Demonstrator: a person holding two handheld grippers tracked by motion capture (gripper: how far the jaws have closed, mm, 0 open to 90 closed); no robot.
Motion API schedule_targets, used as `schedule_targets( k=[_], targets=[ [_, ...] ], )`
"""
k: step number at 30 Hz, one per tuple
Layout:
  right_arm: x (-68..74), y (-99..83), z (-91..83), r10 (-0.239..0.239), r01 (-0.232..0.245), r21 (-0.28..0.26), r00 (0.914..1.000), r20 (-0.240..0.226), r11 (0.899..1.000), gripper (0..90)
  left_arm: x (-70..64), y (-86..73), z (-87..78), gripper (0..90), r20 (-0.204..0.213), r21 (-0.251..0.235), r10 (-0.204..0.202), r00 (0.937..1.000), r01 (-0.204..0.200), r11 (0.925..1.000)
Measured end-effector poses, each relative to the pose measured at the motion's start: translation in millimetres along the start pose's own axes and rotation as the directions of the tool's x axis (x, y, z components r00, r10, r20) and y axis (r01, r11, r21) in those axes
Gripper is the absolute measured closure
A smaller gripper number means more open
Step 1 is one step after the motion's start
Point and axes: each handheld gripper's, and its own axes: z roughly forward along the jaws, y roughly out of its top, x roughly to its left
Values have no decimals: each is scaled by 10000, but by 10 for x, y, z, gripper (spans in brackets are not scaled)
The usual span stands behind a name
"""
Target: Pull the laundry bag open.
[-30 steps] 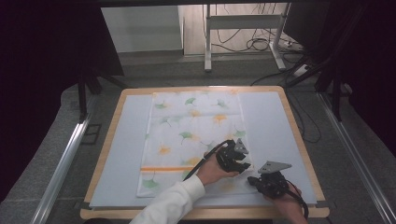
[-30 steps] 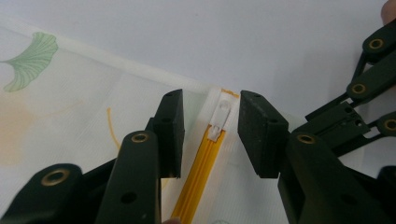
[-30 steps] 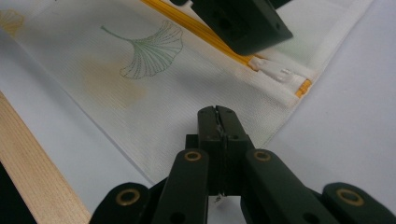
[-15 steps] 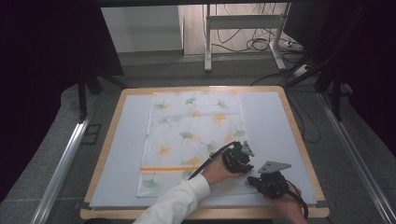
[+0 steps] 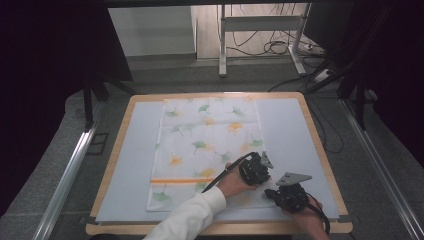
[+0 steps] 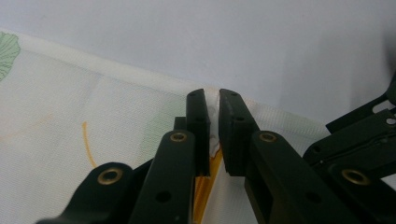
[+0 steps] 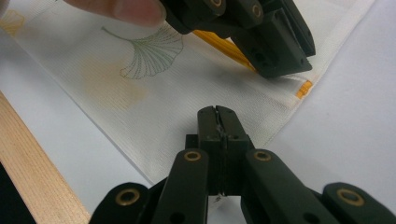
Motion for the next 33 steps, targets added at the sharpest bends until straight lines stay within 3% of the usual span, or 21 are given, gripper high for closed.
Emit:
schedule_targets(
  k=[5, 6, 7, 15, 33],
  targets=[
    [0, 1, -2, 24, -24, 34, 10000, -12, 10000, 890, -18, 1, -14, 835, -146, 105, 104, 9998, -102, 9999],
    [-1, 1, -1, 26, -26, 31, 10000, -22, 10000, 890, -21, -5, -23, 854, -363, 18, 112, 9993, -111, 9999],
    [-3, 1, 0, 23, -23, 27, 10000, -28, 10000, 890, -13, -9, -29, 900, -305, 20, -34, 9995, 34, 10000],
    [-11, 1, 6, 53, -53, 1, 10000, -59, 10000, 891, 0, -23, -33, 900, -204, -14, -116, 9997, 115, 9999],
    [-36, 9, 9, 361, -359, 83, 9992, -162, 9993, 896, -26, -78, -74, 900, -550, -37, 121, 9984, -124, 9999]
  ],
)
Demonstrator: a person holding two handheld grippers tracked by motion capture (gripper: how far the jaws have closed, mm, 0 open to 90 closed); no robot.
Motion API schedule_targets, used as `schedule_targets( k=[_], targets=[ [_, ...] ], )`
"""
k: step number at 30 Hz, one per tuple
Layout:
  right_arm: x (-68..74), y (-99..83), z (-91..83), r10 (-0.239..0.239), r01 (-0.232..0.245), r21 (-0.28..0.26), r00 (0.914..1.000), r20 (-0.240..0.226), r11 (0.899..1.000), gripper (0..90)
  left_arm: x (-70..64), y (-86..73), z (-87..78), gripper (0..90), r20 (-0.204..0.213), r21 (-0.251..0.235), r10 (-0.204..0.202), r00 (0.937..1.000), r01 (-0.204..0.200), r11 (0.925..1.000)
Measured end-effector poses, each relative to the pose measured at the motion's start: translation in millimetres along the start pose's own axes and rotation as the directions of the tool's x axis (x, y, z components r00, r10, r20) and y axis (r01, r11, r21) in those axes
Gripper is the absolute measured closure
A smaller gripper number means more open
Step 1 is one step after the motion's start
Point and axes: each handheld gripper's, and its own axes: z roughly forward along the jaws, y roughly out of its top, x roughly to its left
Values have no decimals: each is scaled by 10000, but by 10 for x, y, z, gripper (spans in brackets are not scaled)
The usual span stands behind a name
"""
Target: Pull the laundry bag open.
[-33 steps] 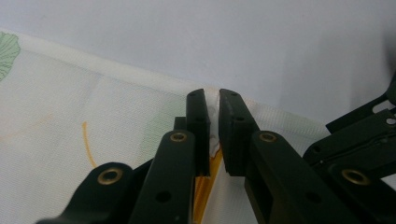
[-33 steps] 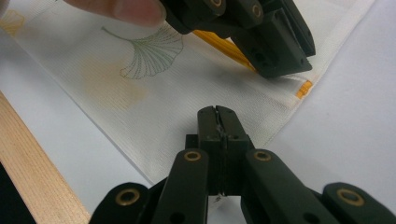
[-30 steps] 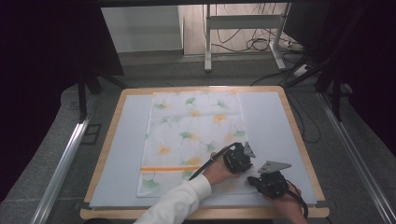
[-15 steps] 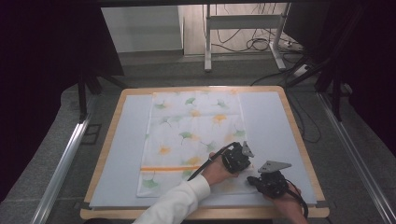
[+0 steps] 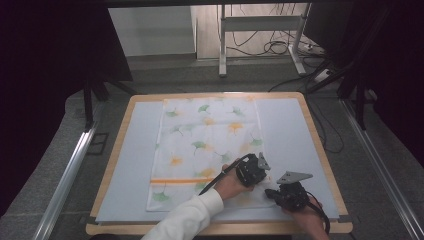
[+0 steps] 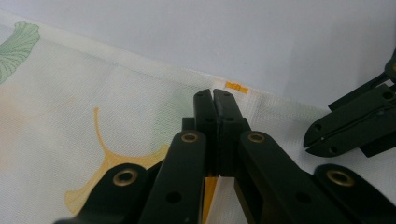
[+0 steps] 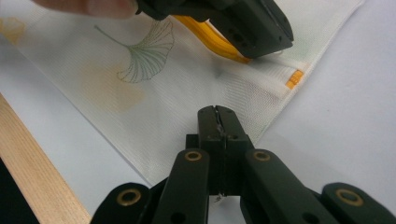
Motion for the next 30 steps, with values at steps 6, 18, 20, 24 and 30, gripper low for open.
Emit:
schedule_targets(
  k=[6, 18, 20, 24, 30],
  targets=[
    [-96, 54, -41, 300, -285, -654, 9993, 222, 9975, 895, 0, -5, 13, 900, 92, -103, -168, 9998, 169, 9998],
    [-213, 168, 135, 756, -731, -368, 9945, 723, 9966, 897, -12, -4, 13, 900, 9, -48, -148, 9999, 148, 9999],
    [-208, 167, 136, 806, -781, -346, 9937, 781, 9963, 897, -30, 1, 10, 900, -146, 33, 40, 9999, -39, 10000],
    [-203, 164, 136, 836, -812, -333, 9932, 812, 9961, 898, -35, -4, -1, 900, -159, 74, 35, 9999, -34, 10000],
    [-213, 157, 135, 858, -832, -380, 9936, 741, 9958, 898, -33, -23, -26, 900, -146, 85, -13, 9999, 14, 10000]
  ],
)
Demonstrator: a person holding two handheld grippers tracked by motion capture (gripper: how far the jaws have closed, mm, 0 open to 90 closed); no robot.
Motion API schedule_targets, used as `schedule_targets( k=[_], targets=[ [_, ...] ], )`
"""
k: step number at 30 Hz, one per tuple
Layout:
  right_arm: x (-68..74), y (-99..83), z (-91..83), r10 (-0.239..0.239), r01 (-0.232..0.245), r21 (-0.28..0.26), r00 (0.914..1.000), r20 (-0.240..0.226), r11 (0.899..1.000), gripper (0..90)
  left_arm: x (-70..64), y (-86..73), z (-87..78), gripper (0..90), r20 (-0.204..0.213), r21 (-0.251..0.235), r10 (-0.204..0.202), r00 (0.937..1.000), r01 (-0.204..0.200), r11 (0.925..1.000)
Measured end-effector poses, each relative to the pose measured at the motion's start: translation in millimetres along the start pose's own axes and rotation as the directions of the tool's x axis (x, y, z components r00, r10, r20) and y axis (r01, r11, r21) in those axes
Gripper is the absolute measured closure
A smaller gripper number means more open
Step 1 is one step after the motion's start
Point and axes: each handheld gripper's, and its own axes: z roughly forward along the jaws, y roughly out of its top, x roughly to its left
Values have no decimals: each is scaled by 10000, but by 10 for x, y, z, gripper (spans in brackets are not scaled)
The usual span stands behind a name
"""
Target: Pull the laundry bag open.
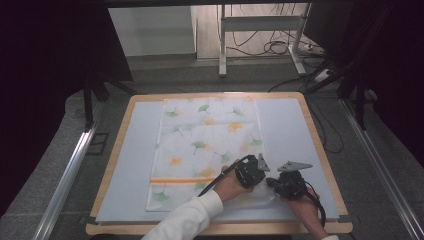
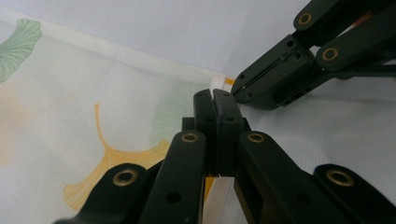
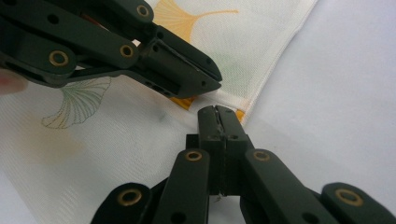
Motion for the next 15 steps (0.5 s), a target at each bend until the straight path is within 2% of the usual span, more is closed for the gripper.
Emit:
schedule_targets(
  k=[6, 15],
  targets=[
    [1, 2, -5, -70, 70, 73, 10000, -3, 9999, 898, 23, -35, -22, 900, 24, -12, -187, 9998, 187, 9998],
    [-1, -3, -2, -47, 47, -4, 10000, -38, 10000, 898, 55, -96, -78, 900, 67, 38, -254, 9997, 254, 9997]
  ],
)
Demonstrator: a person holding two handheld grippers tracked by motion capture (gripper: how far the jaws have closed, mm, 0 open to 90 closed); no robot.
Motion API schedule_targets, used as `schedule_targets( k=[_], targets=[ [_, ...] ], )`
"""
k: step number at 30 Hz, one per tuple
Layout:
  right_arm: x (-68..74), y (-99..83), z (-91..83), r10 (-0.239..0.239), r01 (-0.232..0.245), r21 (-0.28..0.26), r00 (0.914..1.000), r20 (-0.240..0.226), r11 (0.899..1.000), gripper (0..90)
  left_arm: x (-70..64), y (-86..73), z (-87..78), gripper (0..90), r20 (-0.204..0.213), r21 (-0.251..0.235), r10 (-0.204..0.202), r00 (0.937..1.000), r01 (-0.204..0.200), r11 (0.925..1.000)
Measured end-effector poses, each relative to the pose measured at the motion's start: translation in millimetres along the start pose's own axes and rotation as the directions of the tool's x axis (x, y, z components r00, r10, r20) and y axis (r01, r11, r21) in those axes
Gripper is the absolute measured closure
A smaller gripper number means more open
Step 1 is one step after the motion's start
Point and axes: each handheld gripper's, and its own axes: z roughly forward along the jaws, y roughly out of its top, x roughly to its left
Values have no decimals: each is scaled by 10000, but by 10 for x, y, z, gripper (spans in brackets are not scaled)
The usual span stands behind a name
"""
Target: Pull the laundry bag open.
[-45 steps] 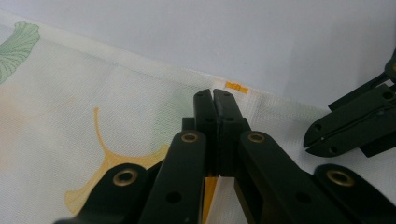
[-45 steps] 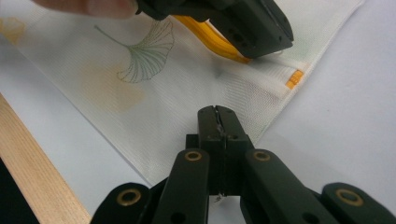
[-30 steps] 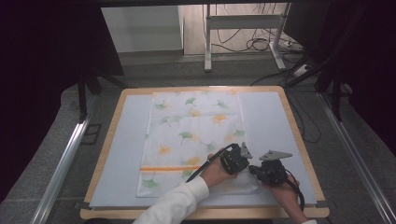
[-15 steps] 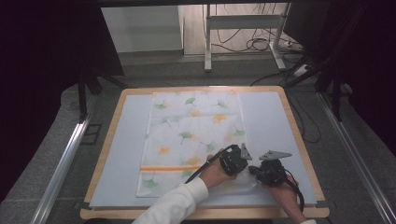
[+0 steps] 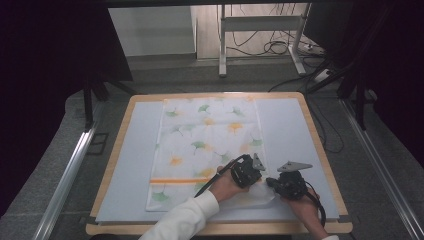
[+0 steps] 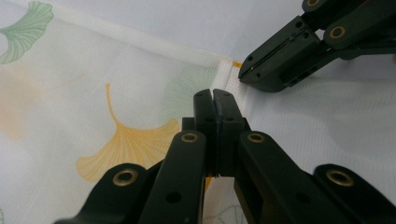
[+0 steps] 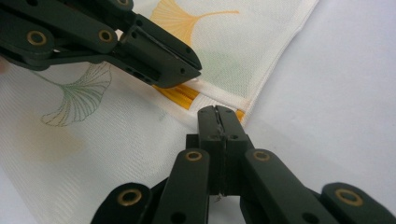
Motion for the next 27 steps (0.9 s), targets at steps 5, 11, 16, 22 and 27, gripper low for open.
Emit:
schedule_targets(
  k=[5, 11, 16, 22, 27],
  targets=[
    [4, 0, 0, -29, 29, 0, 10000, 17, 10000, 898, -9, -13, -13, 900, -17, -61, -37, 10000, 37, 10000],
    [5, -1, 0, -30, 30, -3, 10000, 15, 10000, 898, -7, -21, -27, 900, -120, 54, -144, 9998, 144, 9999],
    [4, -1, -1, -55, 55, 0, 10000, 4, 10000, 898, -3, -46, -48, 900, -122, 42, -157, 9998, 157, 9999],
    [5, -2, -2, -66, 66, 7, 10000, 1, 10000, 898, 3, -71, -71, 900, -164, 87, -166, 9997, 167, 9998],
    [2, -2, -3, -57, 57, 12, 10000, -17, 10000, 898, 25, -101, -104, 900, -239, 201, -173, 9996, 178, 9996]
  ],
)
